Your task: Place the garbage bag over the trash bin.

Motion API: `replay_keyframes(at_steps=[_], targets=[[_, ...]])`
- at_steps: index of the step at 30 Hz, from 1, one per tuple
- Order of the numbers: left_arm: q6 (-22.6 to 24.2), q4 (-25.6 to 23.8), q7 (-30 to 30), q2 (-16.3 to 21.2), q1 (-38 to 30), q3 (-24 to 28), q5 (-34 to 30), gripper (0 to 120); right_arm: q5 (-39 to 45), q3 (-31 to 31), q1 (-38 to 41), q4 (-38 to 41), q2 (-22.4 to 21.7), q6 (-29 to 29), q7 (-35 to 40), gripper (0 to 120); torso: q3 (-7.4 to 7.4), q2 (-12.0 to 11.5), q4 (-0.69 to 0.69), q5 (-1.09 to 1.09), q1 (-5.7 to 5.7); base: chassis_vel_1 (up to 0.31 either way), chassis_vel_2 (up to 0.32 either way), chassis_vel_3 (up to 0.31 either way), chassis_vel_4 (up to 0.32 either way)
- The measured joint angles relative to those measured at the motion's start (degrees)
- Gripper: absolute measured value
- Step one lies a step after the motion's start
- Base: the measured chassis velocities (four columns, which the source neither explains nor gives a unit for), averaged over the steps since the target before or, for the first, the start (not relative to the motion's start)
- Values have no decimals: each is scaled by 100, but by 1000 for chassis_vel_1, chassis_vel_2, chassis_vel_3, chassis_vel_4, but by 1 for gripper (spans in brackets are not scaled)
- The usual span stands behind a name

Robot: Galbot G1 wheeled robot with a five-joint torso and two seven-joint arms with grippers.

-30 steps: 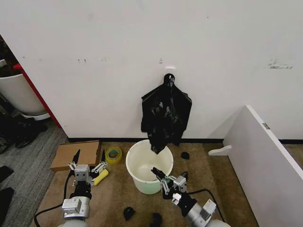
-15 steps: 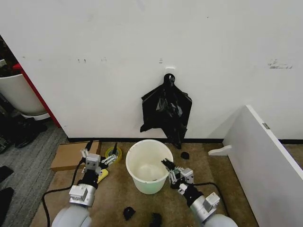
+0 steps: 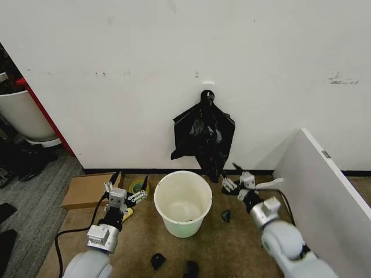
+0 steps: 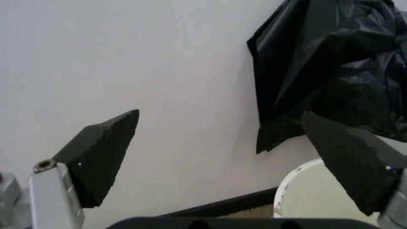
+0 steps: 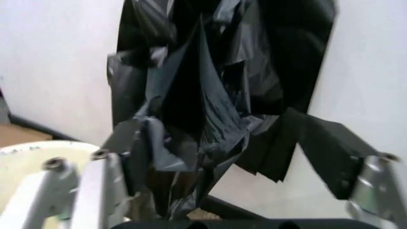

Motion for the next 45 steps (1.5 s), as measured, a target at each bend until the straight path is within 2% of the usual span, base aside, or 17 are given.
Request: replay_keyframes(at_steps=[3, 8, 11, 13, 23, 28, 29, 34, 39, 42, 45], targets=[[-11, -11, -6, -69, 56, -30, 24, 100, -36, -242, 329, -289, -41, -34, -58, 91, 0, 0, -2, -1, 0, 0, 0, 0, 0], [-12, -39, -8, -125, 93, -34, 56, 100, -105, -414, 647, -624, 0, -15, -5, 98, 0, 0, -1, -1, 0, 0, 0, 0, 0], [-13, -55, -10, -159, 132, -51, 85, 100, -165, -490, 816, -889, 14, 46, 37, 86, 0, 0, -1, 0, 0, 0, 0, 0, 0], [-15, -56, -11, -165, 140, -59, 90, 100, -175, -494, 837, -920, 12, 66, 40, 84, 0, 0, -2, 0, 0, 0, 0, 0, 0], [-33, -57, -18, -234, 189, -34, 159, 100, -190, -579, 981, -1023, -27, 146, 55, 44, -1, 0, -2, -1, 0, 0, 0, 0, 0], [-33, -86, -18, -155, 170, -21, 134, 100, -77, -590, 871, -679, -85, 100, 86, 24, -1, 0, -1, -1, 0, 0, 0, 0, 0], [-33, -86, -18, -155, 170, -21, 134, 100, -77, -590, 871, -679, -85, 100, 86, 24, -1, 0, -1, -1, 0, 0, 0, 0, 0], [48, -109, -6, 78, -25, 132, -13, 100, 217, -564, 655, -159, -225, -64, 139, 2, -1, 0, -2, -1, 0, 0, 0, 0, 0], [101, -100, 30, 368, -311, 307, -120, 100, 589, -555, 569, 239, -316, -324, 185, 0, -1, 0, -2, -2, 0, 0, 0, 0, 0], [137, -56, 35, 547, -530, 434, -161, 100, 514, -570, 593, 158, -314, -343, 188, 0, -1, 0, -2, -1, 0, 0, 0, 0, 0], [145, -50, 34, 569, -560, 453, -175, 100, 413, -573, 601, 75, -301, -313, 186, 0, -1, 0, -2, -2, 0, 0, 0, 0, 0]])
